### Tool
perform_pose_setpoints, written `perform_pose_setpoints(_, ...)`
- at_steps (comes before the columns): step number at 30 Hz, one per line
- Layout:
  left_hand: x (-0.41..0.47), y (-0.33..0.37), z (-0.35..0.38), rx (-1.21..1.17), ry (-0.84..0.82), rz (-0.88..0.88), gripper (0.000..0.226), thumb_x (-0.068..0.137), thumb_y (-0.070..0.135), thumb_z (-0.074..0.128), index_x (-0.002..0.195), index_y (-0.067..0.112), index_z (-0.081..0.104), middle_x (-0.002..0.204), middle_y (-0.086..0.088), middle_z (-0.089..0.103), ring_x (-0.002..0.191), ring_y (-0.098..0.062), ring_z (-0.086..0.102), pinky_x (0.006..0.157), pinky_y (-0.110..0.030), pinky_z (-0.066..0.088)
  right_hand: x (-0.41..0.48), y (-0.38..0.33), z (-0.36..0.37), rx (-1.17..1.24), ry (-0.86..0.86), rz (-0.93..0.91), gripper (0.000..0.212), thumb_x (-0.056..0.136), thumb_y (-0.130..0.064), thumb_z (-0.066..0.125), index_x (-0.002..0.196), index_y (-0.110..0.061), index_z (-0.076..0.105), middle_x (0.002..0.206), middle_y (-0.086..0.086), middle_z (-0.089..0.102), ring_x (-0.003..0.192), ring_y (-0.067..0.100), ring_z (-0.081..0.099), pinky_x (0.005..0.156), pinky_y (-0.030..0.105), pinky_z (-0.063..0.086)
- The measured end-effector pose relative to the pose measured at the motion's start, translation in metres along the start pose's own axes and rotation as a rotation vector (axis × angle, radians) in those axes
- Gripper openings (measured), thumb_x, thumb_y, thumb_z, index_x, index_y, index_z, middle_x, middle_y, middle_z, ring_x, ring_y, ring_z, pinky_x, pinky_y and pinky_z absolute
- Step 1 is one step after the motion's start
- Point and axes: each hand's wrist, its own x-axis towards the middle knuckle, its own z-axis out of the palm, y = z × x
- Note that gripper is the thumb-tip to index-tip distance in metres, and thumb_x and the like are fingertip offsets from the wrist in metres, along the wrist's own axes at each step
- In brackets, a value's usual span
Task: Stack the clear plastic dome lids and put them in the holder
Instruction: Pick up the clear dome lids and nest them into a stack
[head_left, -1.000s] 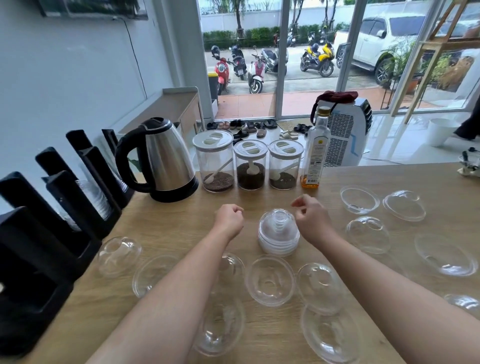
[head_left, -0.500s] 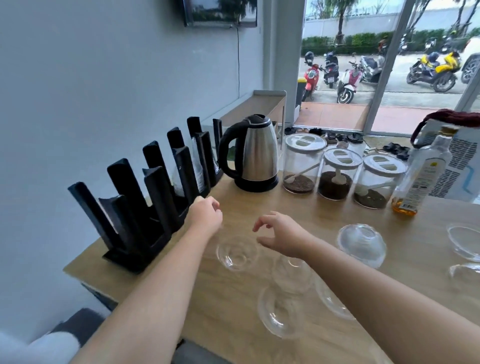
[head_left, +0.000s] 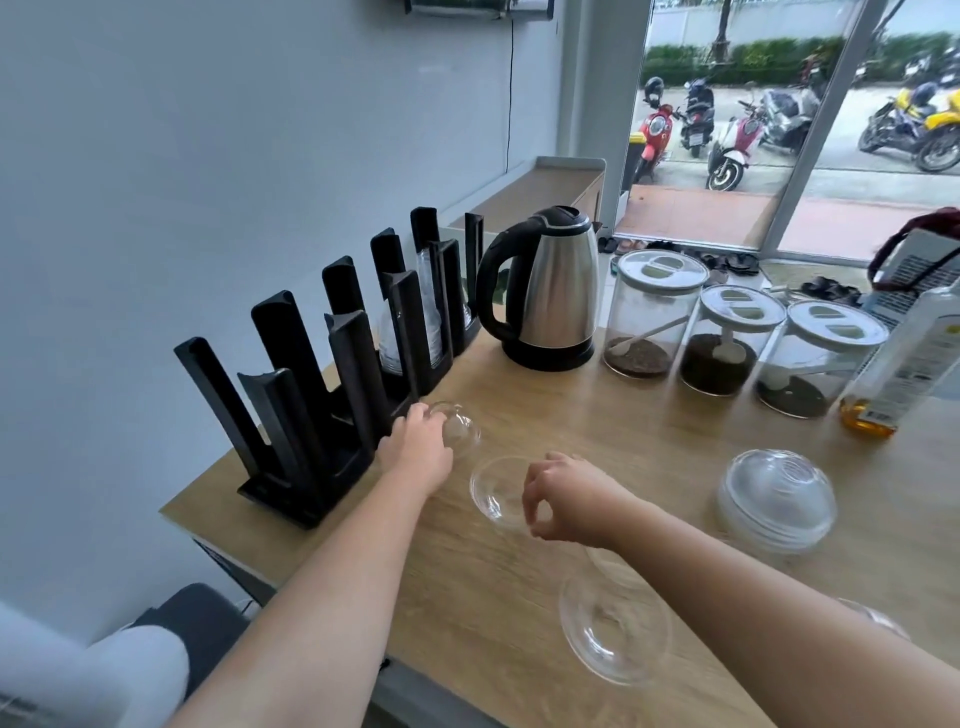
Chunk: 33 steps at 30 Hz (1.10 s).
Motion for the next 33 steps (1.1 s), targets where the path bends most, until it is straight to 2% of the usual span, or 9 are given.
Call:
perform_pose_setpoints(4,0.004,0.001,0.006,0.028,0.05,-0.011,0.045,0.089,0.029,0.056,0.133,0.027,0.043,0.143,0.001,0.035,0.129,-0.023,0.037,0.1,-0.038,0.039,-0.001,0.012,-0.007,0.104,0.09,0.045,0.01,0.082,-0.028,0.065,0.087,-0.024,0.072,0.102,-0.005,0.063,0.099,0.015,0.052,0.087,0.032,0.045)
perform_pose_setpoints(8,0.005,0.004,0.009,0.027,0.035,-0.049,0.043,0.086,0.039,0.061,0.125,0.029,0.047,0.138,-0.001,0.039,0.129,-0.023,0.035,0.103,-0.037,0.033,-0.003,0.022,-0.015,0.265,0.172,0.128,0.012,0.087,-0.022,0.062,0.092,-0.019,0.072,0.097,-0.001,0.065,0.082,0.01,0.052,0.078,0.022,0.041)
perform_pose_setpoints(12,0.007,0.008,0.009,-0.018,0.034,-0.023,0.031,0.085,0.041,0.062,0.111,0.026,0.053,0.141,0.001,0.037,0.131,-0.021,0.034,0.104,-0.038,0.032,-0.009,0.031,-0.021,0.449,0.309,0.247,0.012,0.089,-0.016,0.06,0.094,-0.017,0.071,0.093,0.001,0.068,0.085,0.015,0.058,0.077,0.02,0.042)
perform_pose_setpoints(15,0.01,0.016,0.003,-0.116,0.085,0.009,0.025,0.086,0.041,0.061,0.104,0.024,0.056,0.147,0.001,0.033,0.135,-0.021,0.031,0.107,-0.04,0.029,-0.014,0.043,-0.029,0.631,0.411,0.367,0.01,0.089,-0.015,0.059,0.093,-0.019,0.069,0.086,-0.004,0.068,0.077,0.009,0.058,0.069,0.015,0.042)
perform_pose_setpoints(19,0.015,0.041,-0.014,-0.295,0.138,0.097,0.024,0.086,0.04,0.06,0.096,0.019,0.058,0.149,0.002,0.033,0.136,-0.021,0.032,0.105,-0.039,0.032,-0.024,0.063,-0.044,0.915,0.581,0.507,0.015,0.091,-0.01,0.053,0.091,-0.019,0.064,0.075,-0.003,0.062,0.064,0.011,0.049,0.059,0.023,0.041)
perform_pose_setpoints(24,0.019,0.094,-0.029,-0.549,0.153,0.253,0.025,0.087,0.035,0.062,0.089,0.01,0.059,0.149,-0.004,0.038,0.14,-0.018,0.031,0.109,-0.03,0.027,-0.054,0.098,-0.065,1.171,0.797,0.637,0.016,0.096,-0.011,0.048,0.098,-0.011,0.063,0.069,-0.001,0.055,0.054,0.009,0.042,0.051,0.019,0.035)
perform_pose_setpoints(27,0.016,0.129,-0.03,-0.584,0.154,0.347,0.021,0.086,0.032,0.063,0.083,0.012,0.057,0.143,-0.009,0.044,0.137,-0.017,0.035,0.106,-0.026,0.027,-0.082,0.12,-0.073,1.267,0.881,0.73,0.016,0.096,-0.01,0.048,0.1,-0.011,0.063,0.065,0.0,0.051,0.052,0.01,0.038,0.049,0.021,0.032)
perform_pose_setpoints(30,0.011,0.16,-0.024,-0.603,0.102,0.42,0.021,0.085,0.033,0.065,0.083,0.013,0.057,0.141,-0.009,0.045,0.135,-0.017,0.038,0.107,-0.028,0.031,-0.111,0.142,-0.069,1.334,0.935,0.811,0.015,0.095,-0.011,0.049,0.102,-0.01,0.063,0.066,0.002,0.052,0.053,0.012,0.038,0.049,0.022,0.032)
perform_pose_setpoints(33,0.004,0.188,-0.017,-0.588,0.064,0.48,0.022,0.084,0.034,0.066,0.083,0.014,0.057,0.143,-0.006,0.044,0.134,-0.019,0.038,0.11,-0.029,0.028,-0.138,0.156,-0.06,1.379,0.998,0.882,0.013,0.094,-0.009,0.051,0.091,-0.012,0.062,0.064,0.003,0.051,0.049,0.011,0.038,0.039,0.016,0.032)
